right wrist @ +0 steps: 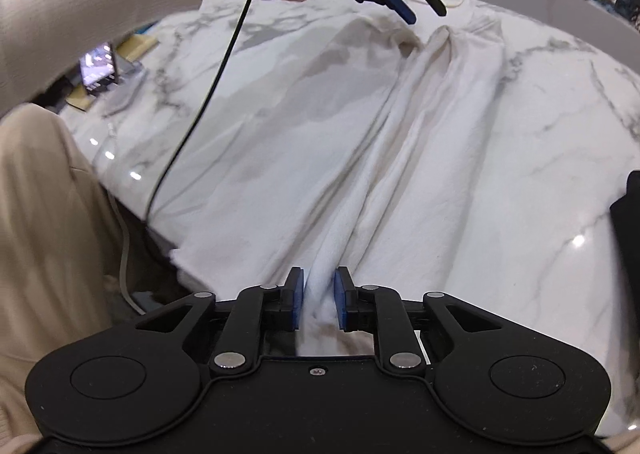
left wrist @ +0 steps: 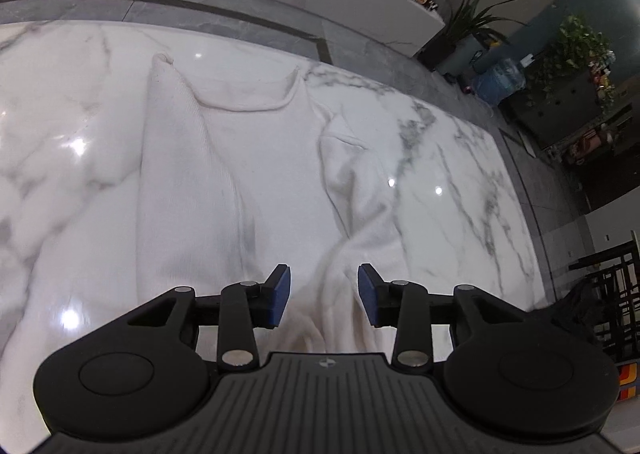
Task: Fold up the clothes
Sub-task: 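Open both grippers to lay the folded sweater down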
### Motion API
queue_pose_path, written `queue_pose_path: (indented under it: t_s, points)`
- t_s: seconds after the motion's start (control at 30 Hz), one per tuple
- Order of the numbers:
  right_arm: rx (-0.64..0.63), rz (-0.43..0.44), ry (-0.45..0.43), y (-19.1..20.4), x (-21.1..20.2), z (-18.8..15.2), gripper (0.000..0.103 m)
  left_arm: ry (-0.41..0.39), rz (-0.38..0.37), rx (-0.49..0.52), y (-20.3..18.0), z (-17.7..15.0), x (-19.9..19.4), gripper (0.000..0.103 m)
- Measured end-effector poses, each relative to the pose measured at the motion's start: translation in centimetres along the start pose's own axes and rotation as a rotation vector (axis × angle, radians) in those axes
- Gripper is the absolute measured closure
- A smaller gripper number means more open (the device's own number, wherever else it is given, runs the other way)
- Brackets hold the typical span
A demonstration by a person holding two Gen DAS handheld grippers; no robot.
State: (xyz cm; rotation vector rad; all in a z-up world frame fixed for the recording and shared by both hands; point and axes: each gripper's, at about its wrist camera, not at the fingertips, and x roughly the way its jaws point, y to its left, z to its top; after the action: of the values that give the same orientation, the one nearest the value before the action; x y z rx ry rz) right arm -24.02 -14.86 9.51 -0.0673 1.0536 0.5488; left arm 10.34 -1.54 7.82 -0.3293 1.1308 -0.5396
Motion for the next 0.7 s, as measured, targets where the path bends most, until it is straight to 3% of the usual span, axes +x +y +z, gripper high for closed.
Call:
queue_pose_path:
  t_s: [0.17,0.4,0.5,0.6,0.7]
  points:
    - [0.042,0.008,-0.037,0.2,-2.7,-1.0,0.081,0.024,0.025,0.08,-1.6,-5.4,-2.4,0.067]
    - [0.028,-0.124,-0.078,-0.2,-3.1,-1.9,0.081,0.017,0.108,0.123,-1.5,-13.6,-6.8,0.066]
    - [0.015,-0.157,-0.093,-0.3,-2.8,-1.9,0.081,-0.015,0.167,0.13,-1.4,-17.1,-8.9,0.059]
    - [-0.018,-0.175,-0.108,-0.6,-2.7,-2.1,0.076,-0.034,0.219,0.27,-2.7,-20.2,-10.6,0.058]
    - [-0.18,-0.161,-0.112,0.7,-2.3,-2.7,0.07,-0.015,0.255,0.486,-5.3,-23.4,-11.3,0.057]
